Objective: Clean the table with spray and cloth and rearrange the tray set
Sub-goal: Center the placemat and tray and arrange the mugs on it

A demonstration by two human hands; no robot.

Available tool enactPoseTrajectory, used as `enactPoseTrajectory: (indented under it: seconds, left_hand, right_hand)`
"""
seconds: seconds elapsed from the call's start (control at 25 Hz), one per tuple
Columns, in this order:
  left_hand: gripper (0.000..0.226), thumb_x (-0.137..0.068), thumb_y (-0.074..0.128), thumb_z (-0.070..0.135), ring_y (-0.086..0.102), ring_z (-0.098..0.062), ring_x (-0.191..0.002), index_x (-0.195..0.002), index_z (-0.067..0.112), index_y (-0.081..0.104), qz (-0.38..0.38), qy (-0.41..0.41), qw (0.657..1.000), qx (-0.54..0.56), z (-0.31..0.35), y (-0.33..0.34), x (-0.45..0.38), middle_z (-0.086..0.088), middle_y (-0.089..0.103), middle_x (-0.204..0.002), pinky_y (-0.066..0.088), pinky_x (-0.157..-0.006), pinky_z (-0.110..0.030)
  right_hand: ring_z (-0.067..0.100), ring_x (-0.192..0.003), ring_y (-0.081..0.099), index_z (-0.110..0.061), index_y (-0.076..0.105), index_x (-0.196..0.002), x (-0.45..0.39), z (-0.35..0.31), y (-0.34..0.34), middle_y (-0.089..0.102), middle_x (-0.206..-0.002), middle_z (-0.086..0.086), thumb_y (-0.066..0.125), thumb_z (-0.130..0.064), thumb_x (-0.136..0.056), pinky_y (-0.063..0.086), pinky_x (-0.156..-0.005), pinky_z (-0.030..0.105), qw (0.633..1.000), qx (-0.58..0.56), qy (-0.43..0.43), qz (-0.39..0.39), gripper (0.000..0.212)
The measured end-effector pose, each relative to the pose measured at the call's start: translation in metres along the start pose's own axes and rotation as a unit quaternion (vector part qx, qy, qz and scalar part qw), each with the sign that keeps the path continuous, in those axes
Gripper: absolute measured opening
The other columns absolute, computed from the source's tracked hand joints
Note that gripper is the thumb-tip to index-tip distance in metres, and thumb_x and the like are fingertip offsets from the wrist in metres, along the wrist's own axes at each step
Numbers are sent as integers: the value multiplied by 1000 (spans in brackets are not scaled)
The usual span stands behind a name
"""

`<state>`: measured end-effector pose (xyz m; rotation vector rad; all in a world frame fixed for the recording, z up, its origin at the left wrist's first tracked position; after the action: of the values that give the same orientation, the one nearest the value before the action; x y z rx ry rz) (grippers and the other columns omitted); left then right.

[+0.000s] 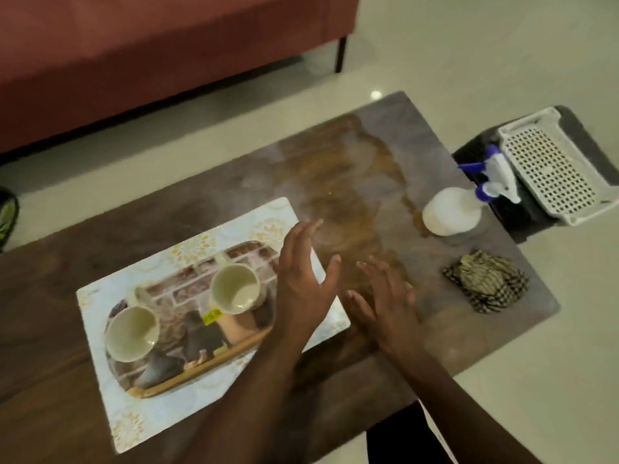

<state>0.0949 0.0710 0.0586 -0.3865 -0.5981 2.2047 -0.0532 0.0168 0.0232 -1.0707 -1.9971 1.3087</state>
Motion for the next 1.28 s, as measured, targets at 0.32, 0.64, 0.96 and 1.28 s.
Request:
enactPoseTrajectory:
  seconds: [0.32,0.64,0.96,1.28]
  left_hand:
    - [97,-77,82,32,37,-21,-141,-154,22,23,-81,-65,994,18,87,190,-57,-6,32,-158,36,-115,-38]
    - [108,-67,91,27,53,-14,-128,-139,58,16,-147,-137,977,68,114,260,-68,6,55,-144,43,-100,-29]
    - [99,-83,78,24,59,-22,-127,-154,39,9,-96,-118,988,-4,109,279,-68,-2,64,-137,46,-99,-30]
    - [95,-84,78,26,61,-29,-123,-155,27,14,-107,-90,990,25,161,290,-89,-5,66,-134,37,-88,-20]
  right_hand:
    - [29,-114,59,-17,56,-123,-44,173,-48,61,-124,10,51,-42,-85,49,-86,51,998,22,25,47,45]
    - [38,-133,38,-33,46,-135,-27,254,-25,43,-145,11,71,-63,-65,28,-96,74,983,130,-26,-129,80]
    - [33,-128,47,-28,48,-133,-18,264,-16,49,-141,3,81,-24,-65,26,-99,60,985,119,-73,-104,75]
    - [25,-121,52,-23,38,-135,-50,277,-106,58,-130,5,82,-28,-64,45,-94,55,997,-5,64,38,84]
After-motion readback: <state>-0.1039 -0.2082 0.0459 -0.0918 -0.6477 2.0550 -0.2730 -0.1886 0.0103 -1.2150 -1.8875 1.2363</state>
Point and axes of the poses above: each hand's wrist, its own x-axis away from the middle knuckle, its own y-axis out of the palm, z = x × y, the point moved 3 cm from there along -x, towards the middle knuckle
